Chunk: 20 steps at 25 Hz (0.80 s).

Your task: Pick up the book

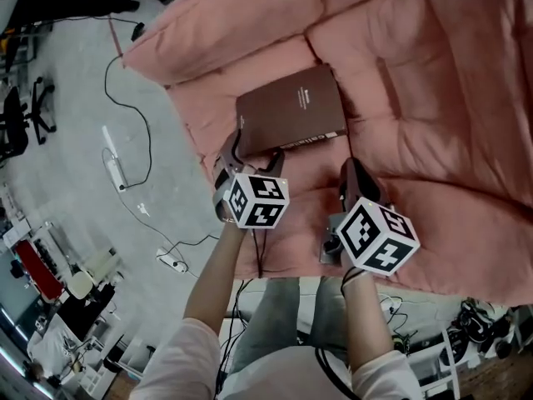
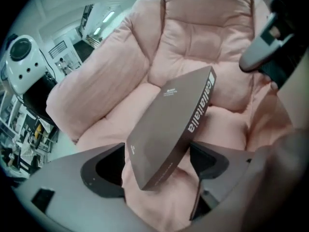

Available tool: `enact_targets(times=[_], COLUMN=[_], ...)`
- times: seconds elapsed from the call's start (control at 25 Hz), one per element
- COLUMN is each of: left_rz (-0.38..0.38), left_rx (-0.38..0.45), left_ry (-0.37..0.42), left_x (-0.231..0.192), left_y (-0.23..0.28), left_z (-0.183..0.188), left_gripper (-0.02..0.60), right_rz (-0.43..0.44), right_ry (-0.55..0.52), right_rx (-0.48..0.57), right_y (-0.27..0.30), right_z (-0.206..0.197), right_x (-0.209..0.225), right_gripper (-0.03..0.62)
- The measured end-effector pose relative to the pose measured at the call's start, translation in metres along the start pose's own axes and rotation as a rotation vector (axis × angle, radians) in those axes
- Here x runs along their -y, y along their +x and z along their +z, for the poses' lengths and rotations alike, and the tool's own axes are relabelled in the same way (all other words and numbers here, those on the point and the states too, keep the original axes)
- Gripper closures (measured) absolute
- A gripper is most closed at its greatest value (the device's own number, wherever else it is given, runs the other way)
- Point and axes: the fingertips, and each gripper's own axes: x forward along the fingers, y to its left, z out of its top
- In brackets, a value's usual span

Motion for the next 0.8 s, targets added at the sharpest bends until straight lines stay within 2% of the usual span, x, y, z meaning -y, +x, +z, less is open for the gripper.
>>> enact_targets(times=[0.08,0.16,0.24,0.32,0.36,0.4,0.44,0.48,0.56,0.68,0.8], left_rz=[-0.006,-0.059,-0.103,-0.082,-0.05,-0.009,0.029,0.049,0.024,-0.06,-0.156], left_rx=[0.032,0.031,0.023,0.05,0.08,0.115,0.14,0.143,0.105,0.053,-0.036], left_ry=[-0.056,-0.085,-0.059,-0.009,0.004,0.007,0.01,0.024,0.069,0.118,0.247], left_x=[-0.018,-0.028,-0.032,-0.042,-0.051,-0.061,-0.069,-0.074,-0.083,-0.1,-0.081], left_y=[-0.008,-0.008,-0.008,-0.014,-0.018,-0.022,-0.024,-0.022,-0.01,0.001,0.004], left_z=[0.015,0.025,0.034,0.05,0.06,0.071,0.081,0.087,0.093,0.101,0.092], left_gripper=[0.155,0.155,0.155,0.158,0.176,0.238,0.332,0.321,0.325,0.324,0.355], right_rz=[-0.004,-0.011,-0.019,-0.022,-0.023,-0.022,-0.021,-0.019,-0.014,-0.011,-0.006], right_ry=[0.003,0.015,0.028,0.033,0.031,0.029,0.03,0.032,0.036,0.033,0.04], right_rx=[0.01,0.019,0.028,0.038,0.043,0.048,0.05,0.051,0.052,0.051,0.049], right_y=[-0.002,-0.004,-0.007,-0.008,-0.007,-0.007,-0.008,-0.009,-0.008,-0.003,-0.004], right_z=[0.004,0.009,0.013,0.02,0.024,0.026,0.026,0.025,0.025,0.029,0.024], right_x=[0.001,0.005,0.007,0.004,0.001,-0.001,-0.001,-0.001,-0.005,-0.011,0.0], right_gripper=[0.562,0.562,0.562,0.562,0.562,0.562,0.562,0.562,0.562,0.562,0.562])
